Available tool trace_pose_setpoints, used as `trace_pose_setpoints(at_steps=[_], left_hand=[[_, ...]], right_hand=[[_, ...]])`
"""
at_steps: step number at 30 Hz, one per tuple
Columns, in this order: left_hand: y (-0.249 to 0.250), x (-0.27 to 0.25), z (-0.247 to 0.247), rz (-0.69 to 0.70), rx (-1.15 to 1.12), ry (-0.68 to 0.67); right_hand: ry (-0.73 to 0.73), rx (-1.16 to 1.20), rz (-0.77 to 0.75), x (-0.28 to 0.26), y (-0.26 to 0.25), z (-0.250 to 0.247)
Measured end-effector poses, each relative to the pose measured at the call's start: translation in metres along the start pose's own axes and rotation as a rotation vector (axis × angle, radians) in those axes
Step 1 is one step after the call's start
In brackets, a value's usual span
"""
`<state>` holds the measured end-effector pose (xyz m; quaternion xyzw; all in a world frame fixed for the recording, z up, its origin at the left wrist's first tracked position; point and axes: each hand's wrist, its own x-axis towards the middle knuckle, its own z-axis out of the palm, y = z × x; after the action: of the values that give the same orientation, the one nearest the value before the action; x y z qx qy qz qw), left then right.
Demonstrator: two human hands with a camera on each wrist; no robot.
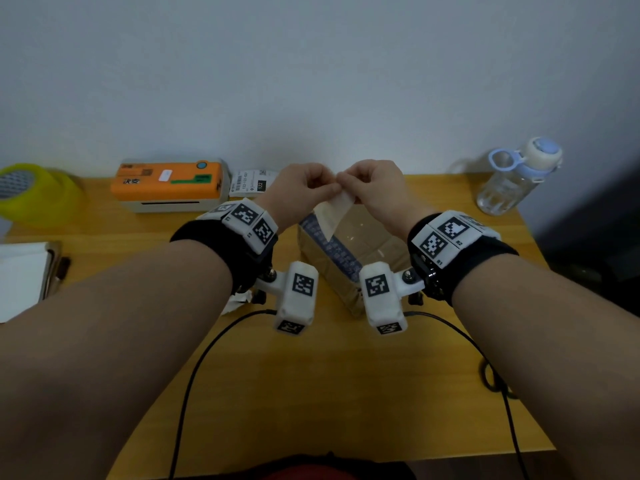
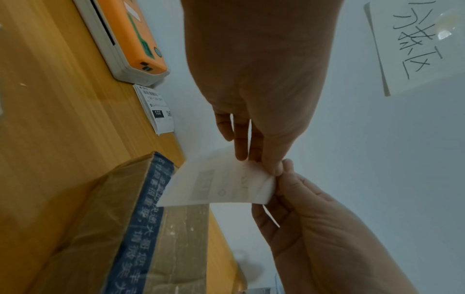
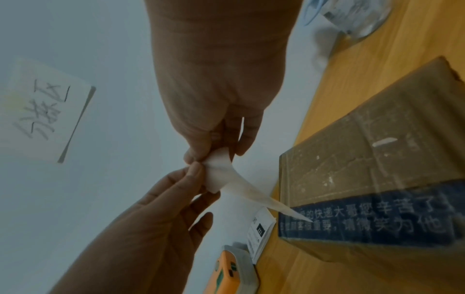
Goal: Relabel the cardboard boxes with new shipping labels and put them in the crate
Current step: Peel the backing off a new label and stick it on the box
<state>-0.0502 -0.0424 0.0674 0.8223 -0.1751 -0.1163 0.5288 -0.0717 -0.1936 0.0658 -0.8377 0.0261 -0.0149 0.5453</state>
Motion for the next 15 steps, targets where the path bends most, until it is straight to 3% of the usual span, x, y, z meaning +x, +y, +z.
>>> trace_pose_setpoints(at_steps=[8,15], left_hand=[[-0.008,0.000,-0.004,-0.052,-0.033,-0.001],[0.001,0.007,-0.006,-0.034,0.022,0.064]], right_hand=[[0.032,-0.004,0.056,0.003,0.002,0.007],[0.095,-0.075,-0.045,0.001,-0.006,0.016]])
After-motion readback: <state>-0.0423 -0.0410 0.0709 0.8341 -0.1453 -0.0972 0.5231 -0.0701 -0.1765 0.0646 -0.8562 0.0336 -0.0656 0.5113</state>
